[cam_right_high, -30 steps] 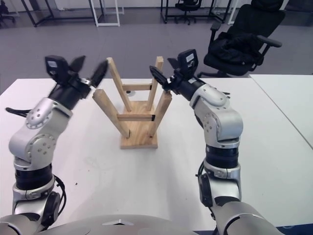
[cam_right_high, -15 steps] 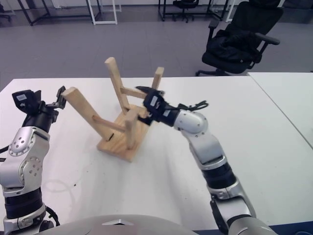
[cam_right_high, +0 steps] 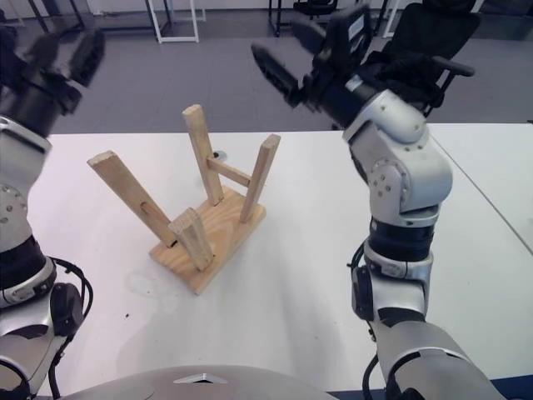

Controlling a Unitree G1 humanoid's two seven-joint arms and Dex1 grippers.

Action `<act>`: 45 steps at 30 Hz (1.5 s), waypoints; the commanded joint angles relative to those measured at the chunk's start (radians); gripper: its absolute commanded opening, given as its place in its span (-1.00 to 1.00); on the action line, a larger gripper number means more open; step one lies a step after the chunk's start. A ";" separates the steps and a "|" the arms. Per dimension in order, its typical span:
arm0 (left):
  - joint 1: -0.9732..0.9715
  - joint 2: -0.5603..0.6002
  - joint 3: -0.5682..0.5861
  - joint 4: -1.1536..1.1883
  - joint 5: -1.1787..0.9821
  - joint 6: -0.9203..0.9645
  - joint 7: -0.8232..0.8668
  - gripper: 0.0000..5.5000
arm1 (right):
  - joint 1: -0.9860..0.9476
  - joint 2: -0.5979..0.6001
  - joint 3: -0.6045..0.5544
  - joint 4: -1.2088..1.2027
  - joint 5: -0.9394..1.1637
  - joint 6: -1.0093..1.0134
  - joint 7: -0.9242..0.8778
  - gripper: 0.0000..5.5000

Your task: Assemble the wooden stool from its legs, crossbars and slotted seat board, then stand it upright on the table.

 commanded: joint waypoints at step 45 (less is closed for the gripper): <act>0.382 -0.179 -0.081 0.184 0.263 -0.207 0.234 0.57 | 0.432 -0.191 0.133 0.424 -0.302 -0.583 0.271 0.39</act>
